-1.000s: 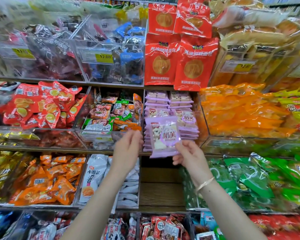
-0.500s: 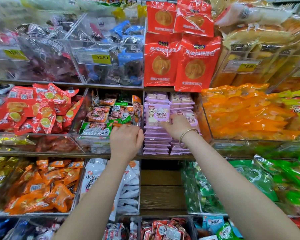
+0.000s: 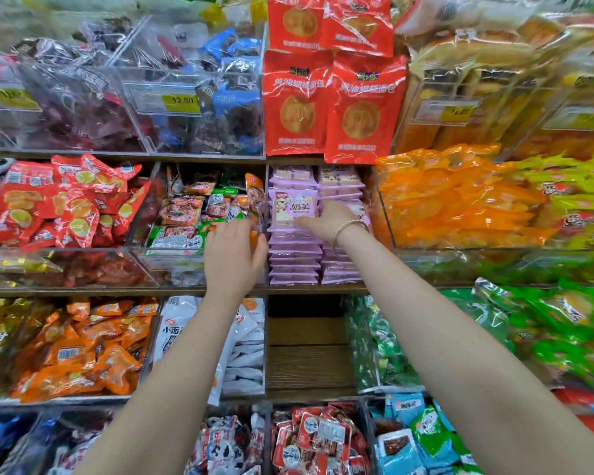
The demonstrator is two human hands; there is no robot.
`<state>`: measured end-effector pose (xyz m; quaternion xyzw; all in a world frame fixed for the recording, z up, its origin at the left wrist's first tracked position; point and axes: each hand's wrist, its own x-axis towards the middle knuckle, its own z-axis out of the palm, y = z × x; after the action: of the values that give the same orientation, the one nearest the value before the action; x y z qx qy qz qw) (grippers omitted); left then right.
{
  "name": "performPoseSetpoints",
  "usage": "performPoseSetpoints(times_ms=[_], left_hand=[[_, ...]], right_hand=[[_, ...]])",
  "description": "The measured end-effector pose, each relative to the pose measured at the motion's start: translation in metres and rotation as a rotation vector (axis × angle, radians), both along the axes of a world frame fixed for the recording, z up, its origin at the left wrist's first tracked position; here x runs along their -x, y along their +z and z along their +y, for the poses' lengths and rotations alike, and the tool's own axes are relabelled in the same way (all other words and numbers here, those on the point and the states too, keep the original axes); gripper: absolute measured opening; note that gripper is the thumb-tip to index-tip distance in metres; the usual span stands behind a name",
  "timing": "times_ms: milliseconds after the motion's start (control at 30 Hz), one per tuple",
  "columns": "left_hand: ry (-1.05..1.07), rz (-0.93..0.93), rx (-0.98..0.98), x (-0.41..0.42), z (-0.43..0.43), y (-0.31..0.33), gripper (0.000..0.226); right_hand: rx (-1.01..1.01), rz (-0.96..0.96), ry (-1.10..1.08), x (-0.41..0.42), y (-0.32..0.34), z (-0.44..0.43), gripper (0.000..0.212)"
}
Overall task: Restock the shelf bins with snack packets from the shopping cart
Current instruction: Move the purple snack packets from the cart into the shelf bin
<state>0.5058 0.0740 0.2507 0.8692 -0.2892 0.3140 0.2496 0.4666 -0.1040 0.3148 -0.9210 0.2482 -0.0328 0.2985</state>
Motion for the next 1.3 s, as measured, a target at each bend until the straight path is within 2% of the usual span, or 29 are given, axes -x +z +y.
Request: performPoseSetpoints(times_ms=[67,133,200,300,367,433,533,633,767,933,1000,1133,1300], left_hand=[[-0.05,0.024,0.112,0.02,0.006,-0.001,0.022],[-0.087,0.07,0.255,0.053,0.015,-0.012,0.028],[-0.092,0.274,0.319,0.089,0.026,-0.035,0.027],[-0.138,0.686,0.295,0.145,0.047,-0.084,0.01],[-0.16,0.911,0.2,0.183,0.065,-0.123,0.007],[-0.164,1.059,0.037,0.222,0.086,-0.16,0.017],[-0.205,1.241,-0.229,0.272,0.114,-0.2,0.019],[-0.256,1.351,-0.385,0.306,0.14,-0.225,0.016],[-0.261,1.44,-0.509,0.334,0.17,-0.244,0.019],[-0.245,1.548,-0.697,0.362,0.202,-0.265,0.029],[-0.2,1.597,-0.72,0.372,0.209,-0.271,0.026],[-0.105,1.663,-0.635,0.401,0.204,-0.278,0.019],[-0.226,1.647,-0.67,0.45,0.153,-0.282,0.021]], right_hand=[[0.023,-0.18,-0.03,0.015,-0.003,0.006,0.069],[-0.011,-0.408,-0.02,0.042,-0.014,0.014,0.053],[-0.126,-0.501,0.011,0.077,-0.035,0.021,0.034],[-0.308,-0.37,0.022,0.145,-0.092,0.028,0.015],[-0.384,-0.195,0.003,0.191,-0.14,0.036,0.016],[-0.431,-0.062,-0.041,0.236,-0.188,0.047,0.017],[-0.493,0.142,-0.104,0.304,-0.247,0.071,0.018],[-0.528,0.303,-0.178,0.365,-0.284,0.095,0.02],[-0.543,0.4,-0.317,0.438,-0.306,0.119,0.021],[-0.745,0.488,-0.586,0.543,-0.325,0.145,0.023],[-0.773,0.49,-0.701,0.583,-0.33,0.149,0.023],[-0.796,0.489,-0.875,0.646,-0.33,0.144,0.021],[-0.795,0.424,-0.973,0.696,-0.325,0.118,0.017]])
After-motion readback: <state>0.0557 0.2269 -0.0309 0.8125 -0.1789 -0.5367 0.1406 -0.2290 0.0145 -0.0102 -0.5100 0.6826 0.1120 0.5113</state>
